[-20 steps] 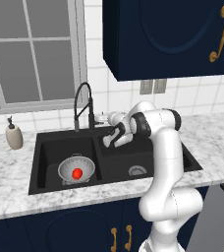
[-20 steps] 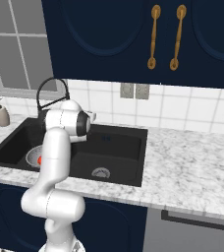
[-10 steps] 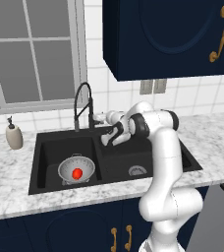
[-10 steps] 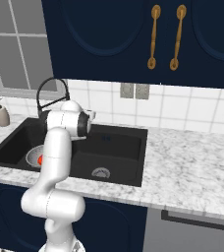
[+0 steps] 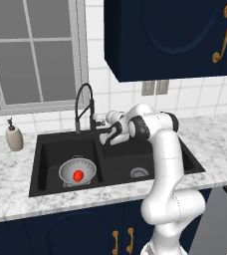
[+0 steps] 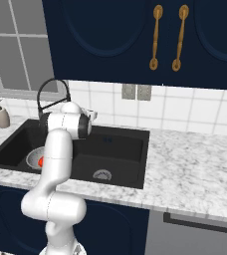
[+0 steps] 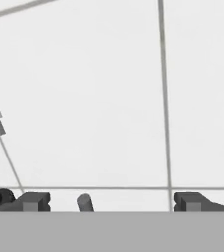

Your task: Put the colander in the sink, put the apple in the colander, and turn on the sink faucet and pour water over the colander.

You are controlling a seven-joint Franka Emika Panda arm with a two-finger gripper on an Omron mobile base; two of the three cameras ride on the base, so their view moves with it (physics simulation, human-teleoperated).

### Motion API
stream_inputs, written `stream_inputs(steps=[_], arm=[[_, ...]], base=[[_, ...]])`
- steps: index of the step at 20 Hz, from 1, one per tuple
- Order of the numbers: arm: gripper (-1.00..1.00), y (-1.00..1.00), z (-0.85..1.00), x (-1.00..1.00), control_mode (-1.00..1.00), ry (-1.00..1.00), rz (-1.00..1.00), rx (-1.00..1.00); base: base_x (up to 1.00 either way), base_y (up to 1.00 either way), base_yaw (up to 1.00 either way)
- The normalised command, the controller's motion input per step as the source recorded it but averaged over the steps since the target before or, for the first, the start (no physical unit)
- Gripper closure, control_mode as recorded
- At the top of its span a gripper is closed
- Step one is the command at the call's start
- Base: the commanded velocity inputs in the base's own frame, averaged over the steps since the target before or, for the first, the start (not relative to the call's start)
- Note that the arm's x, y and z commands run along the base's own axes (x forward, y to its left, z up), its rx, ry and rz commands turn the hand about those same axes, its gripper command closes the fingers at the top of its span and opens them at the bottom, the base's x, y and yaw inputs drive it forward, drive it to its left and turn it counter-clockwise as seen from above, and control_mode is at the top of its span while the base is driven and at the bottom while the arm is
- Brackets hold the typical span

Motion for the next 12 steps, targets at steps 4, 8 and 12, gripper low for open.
stream_inputs(steps=[4,8,12], arm=[[-1.0,0.0,-0.07,0.0,-1.0,0.0,-0.01,0.0],[-1.0,0.0,-0.06,0.0,-1.0,0.0,0.0,0.0],[-1.0,-0.03,-0.01,0.06,-1.0,-0.01,0.0,0.0]], base=[[0.0,0.0,0.0],[0.0,0.0,0.0],[0.0,0.0,0.0]])
